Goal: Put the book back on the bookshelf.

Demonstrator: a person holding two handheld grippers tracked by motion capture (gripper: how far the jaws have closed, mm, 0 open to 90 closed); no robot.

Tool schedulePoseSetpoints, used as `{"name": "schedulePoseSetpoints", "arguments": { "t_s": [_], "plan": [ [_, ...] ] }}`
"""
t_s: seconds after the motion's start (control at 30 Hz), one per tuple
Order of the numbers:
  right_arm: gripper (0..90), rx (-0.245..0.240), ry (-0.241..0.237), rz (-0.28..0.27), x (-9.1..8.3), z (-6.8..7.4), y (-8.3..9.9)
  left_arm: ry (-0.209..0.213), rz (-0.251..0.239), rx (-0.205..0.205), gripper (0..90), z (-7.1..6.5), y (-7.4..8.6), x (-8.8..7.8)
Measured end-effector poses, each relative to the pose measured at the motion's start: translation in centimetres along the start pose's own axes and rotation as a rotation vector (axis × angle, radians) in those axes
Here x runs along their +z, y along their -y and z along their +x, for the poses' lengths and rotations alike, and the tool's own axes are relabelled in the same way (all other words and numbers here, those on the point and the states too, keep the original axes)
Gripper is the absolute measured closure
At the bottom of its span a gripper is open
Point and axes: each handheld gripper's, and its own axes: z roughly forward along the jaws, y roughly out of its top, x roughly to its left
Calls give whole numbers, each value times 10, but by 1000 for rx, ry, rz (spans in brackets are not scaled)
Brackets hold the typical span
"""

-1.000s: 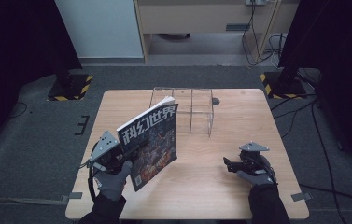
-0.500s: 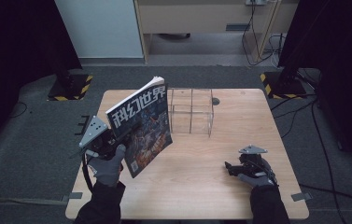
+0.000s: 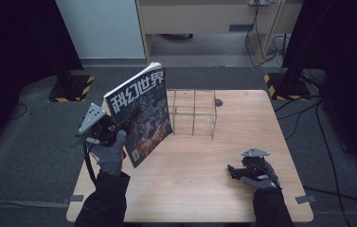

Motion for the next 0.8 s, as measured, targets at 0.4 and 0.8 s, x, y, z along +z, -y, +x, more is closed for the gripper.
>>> {"name": "schedulePoseSetpoints", "arguments": {
  "t_s": [0.4,0.8],
  "plan": [
    [70,3,3,-17,1,0,2,-39,-45,-25,817,13,-13,13],
    [68,9,3,-16,1,1,1,-92,-51,-35,817,26,-17,33]
  ]
}}
